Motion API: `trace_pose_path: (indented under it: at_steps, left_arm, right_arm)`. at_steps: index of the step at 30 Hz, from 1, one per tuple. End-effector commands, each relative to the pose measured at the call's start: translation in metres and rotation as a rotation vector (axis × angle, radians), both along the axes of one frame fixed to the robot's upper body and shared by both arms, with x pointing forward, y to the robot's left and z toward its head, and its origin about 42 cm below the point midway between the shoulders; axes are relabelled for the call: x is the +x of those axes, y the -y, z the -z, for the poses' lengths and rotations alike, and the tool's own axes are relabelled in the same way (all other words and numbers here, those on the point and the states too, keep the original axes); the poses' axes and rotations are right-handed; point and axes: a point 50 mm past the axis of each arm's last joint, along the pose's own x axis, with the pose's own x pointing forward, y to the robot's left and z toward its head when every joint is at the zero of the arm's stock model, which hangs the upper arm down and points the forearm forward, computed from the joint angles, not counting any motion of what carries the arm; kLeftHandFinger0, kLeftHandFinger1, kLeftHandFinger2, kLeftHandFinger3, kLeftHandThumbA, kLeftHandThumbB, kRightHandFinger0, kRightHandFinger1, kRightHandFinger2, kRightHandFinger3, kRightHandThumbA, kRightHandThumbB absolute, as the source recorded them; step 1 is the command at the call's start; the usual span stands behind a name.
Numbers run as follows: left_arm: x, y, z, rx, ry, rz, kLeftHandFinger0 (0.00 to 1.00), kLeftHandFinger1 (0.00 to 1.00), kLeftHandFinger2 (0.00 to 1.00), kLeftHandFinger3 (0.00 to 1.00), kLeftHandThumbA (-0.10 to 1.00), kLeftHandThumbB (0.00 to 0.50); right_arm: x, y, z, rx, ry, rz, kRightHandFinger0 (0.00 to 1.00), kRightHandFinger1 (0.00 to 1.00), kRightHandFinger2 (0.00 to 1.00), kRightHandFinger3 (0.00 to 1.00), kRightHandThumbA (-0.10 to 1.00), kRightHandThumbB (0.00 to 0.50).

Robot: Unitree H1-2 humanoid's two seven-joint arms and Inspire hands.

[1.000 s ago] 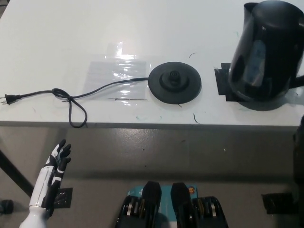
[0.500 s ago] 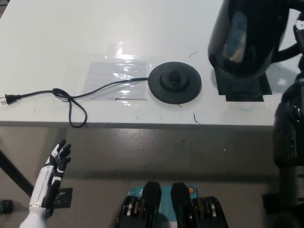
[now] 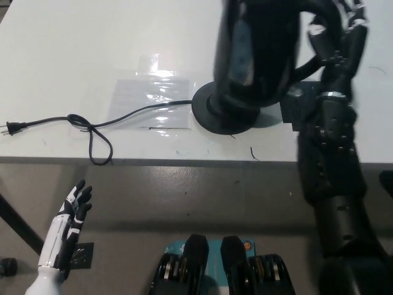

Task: A kettle and its base are kept separately on the desk infront of the robot and the robot uses its right hand to lift the kettle by its handle and places it on its base to align it correctly.

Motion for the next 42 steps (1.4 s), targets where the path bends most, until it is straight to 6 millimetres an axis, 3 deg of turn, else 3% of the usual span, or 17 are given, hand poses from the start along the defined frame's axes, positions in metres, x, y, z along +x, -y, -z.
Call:
trace_pose_path:
  at_steps: [1, 7, 8, 12, 14, 15, 17, 22, 29, 42]
  left_arm:
    - [0.004, -0.005, -0.011, 0.01, 0.05, 0.023, 1.0, 1.0, 1.0, 1.0, 0.93, 0.204]
    - [0.002, -0.004, -0.011, 0.008, 0.046, 0.024, 1.0, 1.0, 1.0, 1.0, 0.92, 0.202]
    - [0.002, -0.004, -0.011, 0.005, 0.048, 0.025, 1.0, 1.0, 1.0, 1.0, 0.92, 0.202]
    - [0.002, -0.003, -0.011, 0.007, 0.048, 0.027, 1.0, 1.0, 1.0, 1.0, 0.91, 0.201]
    - [0.002, -0.003, -0.011, 0.005, 0.047, 0.027, 1.0, 1.0, 1.0, 1.0, 0.91, 0.202]
    - [0.002, -0.003, -0.011, 0.006, 0.049, 0.026, 1.0, 1.0, 1.0, 1.0, 0.91, 0.203]
    - [0.002, -0.004, -0.011, 0.01, 0.058, 0.025, 1.0, 1.0, 1.0, 1.0, 0.91, 0.194]
    - [0.003, -0.004, -0.012, 0.006, 0.06, 0.034, 1.0, 1.0, 1.0, 1.0, 0.92, 0.204]
    - [0.002, -0.003, -0.011, 0.0, 0.056, 0.034, 1.0, 1.0, 1.0, 1.0, 0.92, 0.208]
    - [0.003, -0.003, -0.01, 0.003, 0.058, 0.041, 1.0, 1.0, 1.0, 1.0, 0.92, 0.211]
  right_arm:
    - [0.003, -0.043, -0.069, -0.007, 0.25, -0.019, 0.0, 0.22, 0.65, 0.82, -0.1, 0.091]
    - [0.001, -0.074, -0.069, -0.021, 0.228, -0.033, 0.0, 0.18, 0.62, 0.76, -0.1, 0.111]
    - [0.001, -0.076, -0.069, -0.019, 0.226, -0.036, 0.0, 0.19, 0.63, 0.76, -0.1, 0.13]
    - [0.001, -0.081, -0.068, -0.028, 0.225, -0.041, 0.0, 0.18, 0.62, 0.75, -0.1, 0.115]
    - [0.003, -0.084, -0.066, -0.054, 0.203, -0.035, 0.07, 0.07, 0.52, 0.71, -0.1, 0.14]
    - [0.004, -0.084, -0.064, -0.061, 0.198, -0.033, 0.01, 0.05, 0.51, 0.7, -0.1, 0.145]
    - [0.006, -0.084, -0.062, -0.072, 0.195, -0.029, 0.0, 0.05, 0.53, 0.7, -0.1, 0.146]
    - [0.011, -0.079, -0.058, -0.095, 0.19, -0.013, 0.0, 0.15, 0.63, 0.72, -0.1, 0.131]
    - [0.019, -0.068, -0.059, -0.175, 0.173, 0.043, 0.0, 0.18, 0.61, 0.72, -0.1, 0.139]
    - [0.026, -0.062, -0.083, -0.136, 0.2, 0.051, 0.0, 0.23, 0.64, 0.78, -0.1, 0.117]
